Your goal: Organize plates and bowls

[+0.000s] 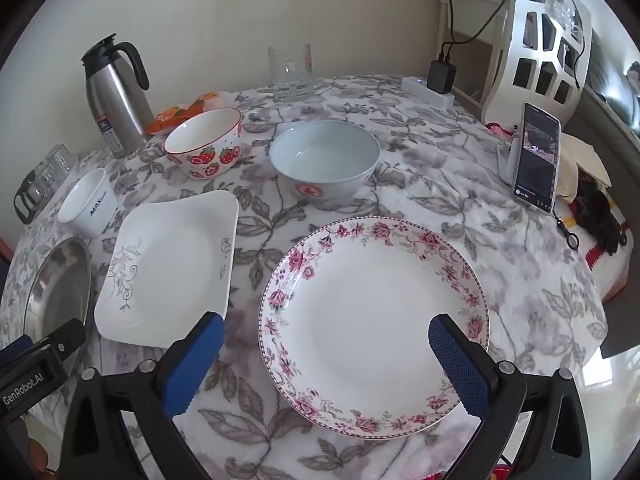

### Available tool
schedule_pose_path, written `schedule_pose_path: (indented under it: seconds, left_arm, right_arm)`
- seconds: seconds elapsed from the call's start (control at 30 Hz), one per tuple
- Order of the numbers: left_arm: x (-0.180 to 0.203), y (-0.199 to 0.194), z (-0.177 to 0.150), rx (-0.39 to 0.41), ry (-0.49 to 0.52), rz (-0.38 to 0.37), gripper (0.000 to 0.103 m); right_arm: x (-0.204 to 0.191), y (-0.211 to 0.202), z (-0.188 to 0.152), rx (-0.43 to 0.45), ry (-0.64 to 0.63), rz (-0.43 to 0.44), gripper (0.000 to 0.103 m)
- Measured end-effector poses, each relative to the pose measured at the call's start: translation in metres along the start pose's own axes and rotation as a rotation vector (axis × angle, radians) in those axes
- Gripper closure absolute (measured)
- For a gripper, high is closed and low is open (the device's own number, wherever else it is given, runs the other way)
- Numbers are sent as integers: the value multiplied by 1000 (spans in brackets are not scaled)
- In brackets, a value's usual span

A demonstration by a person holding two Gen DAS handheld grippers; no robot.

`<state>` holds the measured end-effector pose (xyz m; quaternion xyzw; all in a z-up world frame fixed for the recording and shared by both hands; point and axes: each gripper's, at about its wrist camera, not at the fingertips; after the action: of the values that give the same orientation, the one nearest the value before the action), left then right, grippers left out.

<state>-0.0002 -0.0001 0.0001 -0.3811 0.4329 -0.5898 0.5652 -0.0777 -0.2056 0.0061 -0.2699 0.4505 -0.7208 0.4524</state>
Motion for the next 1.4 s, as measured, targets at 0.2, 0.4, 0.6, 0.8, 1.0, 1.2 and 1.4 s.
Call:
schedule_pose_path:
  seconds: [0.2,0.4,0.6,0.8,1.0,1.2,1.4]
  left_arm:
    - [8,-1,2,-8,2,-5,0]
    - [8,-1,1,-16,5,-12,0]
    - [4,3,0,-22,16,-16,0]
    - [5,4,0,-25,16,-16,0]
    - [5,5,-2,-27,14,-17,0]
    - [5,6,-2,-32,13,-18,0]
    - [6,6,-2,-33,12,-18,0]
  right_arm:
    - [-4,2,-1,-5,9,6,0]
    - [-5,3,0,-14,-12,4,0]
    - [-5,5,-1,-18,-22,3,0]
    - [-6,5,-2,-19,-23,1,0]
    - [-6,5,-1,-19,-22,0,0]
    - [-7,6,-3,-19,-29,-2,0]
    - [-8,6,-2,-21,-34,-3,0]
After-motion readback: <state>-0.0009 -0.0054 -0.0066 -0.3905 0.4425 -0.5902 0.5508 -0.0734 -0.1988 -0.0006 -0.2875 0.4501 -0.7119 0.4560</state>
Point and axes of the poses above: each gripper's, at about its wrist camera, not at the fingertips, and y roughly the way its jaws point, x to its right, z to its top, and after that the axes turned 7 degrees about -x, right-handed
